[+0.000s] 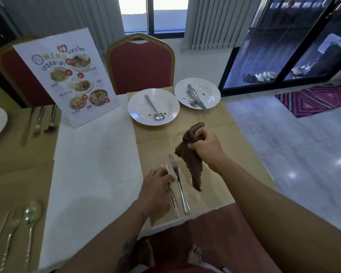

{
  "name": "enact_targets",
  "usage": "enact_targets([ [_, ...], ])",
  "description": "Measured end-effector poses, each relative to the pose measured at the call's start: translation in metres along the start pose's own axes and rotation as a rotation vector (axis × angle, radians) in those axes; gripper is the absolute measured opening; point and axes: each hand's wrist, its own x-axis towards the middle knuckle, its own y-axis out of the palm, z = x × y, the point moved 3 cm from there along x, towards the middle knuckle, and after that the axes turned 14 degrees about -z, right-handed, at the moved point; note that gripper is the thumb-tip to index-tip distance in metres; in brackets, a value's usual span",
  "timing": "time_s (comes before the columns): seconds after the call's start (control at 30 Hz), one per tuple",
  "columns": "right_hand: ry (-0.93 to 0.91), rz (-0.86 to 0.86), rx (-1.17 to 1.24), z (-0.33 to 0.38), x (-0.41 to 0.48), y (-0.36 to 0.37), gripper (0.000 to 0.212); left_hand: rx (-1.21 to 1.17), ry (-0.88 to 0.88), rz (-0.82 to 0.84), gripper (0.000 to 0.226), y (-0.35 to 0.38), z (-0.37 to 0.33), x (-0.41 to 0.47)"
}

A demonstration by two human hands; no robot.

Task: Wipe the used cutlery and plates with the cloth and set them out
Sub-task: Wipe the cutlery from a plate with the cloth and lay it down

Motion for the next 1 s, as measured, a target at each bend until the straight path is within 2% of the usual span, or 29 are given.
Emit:
enact_targets([
  [0.17,0.007,0.008,-0.016,0.002,0.001,0.002,0.026,-0.05,0.007,-0.031,0.038,-0.003,0.003,0.01],
  [0.27,0.021,0.012,-0.021,0.007,0.002,0.006,0.026,-0.132,-0.081,-0.111,0.03,-0.018,0.009,0.032],
  [0.43,0.034,0.008,0.021,0.018,0.003,0.018,0.027,-0.185,-0.189,-0.094,0.027,-0.059,0.029,0.079],
  [0.73,0.21,0.028,0.151,0.017,0.001,0.031,0.013,-0.207,-0.29,-0.096,0.024,-0.095,0.066,0.142],
  [0.83,0.278,0.017,0.167,0.011,0.005,0.03,0.013,-0.238,-0.321,-0.128,0.019,-0.093,0.072,0.163],
  [1.0,0.324,0.033,0.146,0.001,0.026,0.026,0.013,-0.168,-0.358,-0.155,0.026,-0.079,0.079,0.197],
])
